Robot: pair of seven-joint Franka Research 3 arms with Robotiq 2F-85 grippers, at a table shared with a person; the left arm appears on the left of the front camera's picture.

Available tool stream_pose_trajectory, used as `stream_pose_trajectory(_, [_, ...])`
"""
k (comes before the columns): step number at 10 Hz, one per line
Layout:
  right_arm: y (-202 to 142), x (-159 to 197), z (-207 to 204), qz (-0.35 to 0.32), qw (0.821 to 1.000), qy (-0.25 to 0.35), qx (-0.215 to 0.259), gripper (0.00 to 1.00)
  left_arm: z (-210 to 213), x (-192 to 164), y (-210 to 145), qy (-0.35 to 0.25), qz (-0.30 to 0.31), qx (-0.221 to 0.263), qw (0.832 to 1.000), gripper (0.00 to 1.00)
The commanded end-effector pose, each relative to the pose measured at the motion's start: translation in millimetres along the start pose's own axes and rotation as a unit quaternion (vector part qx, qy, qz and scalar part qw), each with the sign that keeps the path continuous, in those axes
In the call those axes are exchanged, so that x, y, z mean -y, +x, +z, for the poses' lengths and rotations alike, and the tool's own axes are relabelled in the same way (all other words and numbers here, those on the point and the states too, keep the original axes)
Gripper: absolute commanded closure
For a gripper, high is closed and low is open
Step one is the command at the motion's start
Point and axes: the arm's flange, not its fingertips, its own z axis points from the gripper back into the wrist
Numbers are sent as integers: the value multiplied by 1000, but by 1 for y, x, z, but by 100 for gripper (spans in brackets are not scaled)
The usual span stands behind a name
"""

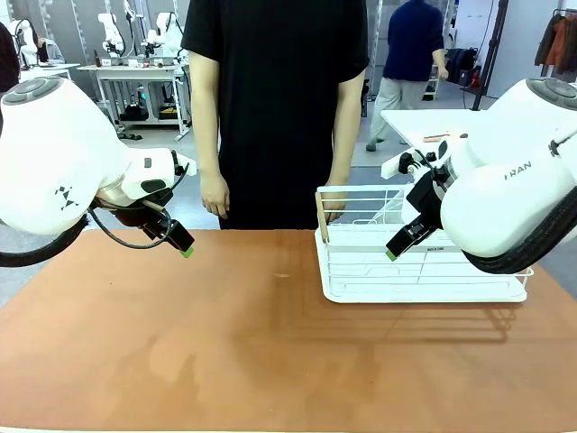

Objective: Clean the table.
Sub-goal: Pick up the Lint Roller when the human hands it over.

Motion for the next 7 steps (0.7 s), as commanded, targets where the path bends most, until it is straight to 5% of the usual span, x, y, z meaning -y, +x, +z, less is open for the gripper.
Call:
stream_pose_trajectory(1, [0, 0, 0, 0, 1000, 0, 0, 0, 0, 0, 0, 0, 0, 0, 1000, 0])
stream_pose_trajectory(4, [27, 50, 86, -102, 989, 105, 27, 0, 87, -60, 35, -122, 63, 21, 990, 0])
stream_pose_trajectory(7, [12, 113, 165, -196, 940, 272, 62, 0, 173, -138, 13, -293, 185, 91, 934, 0])
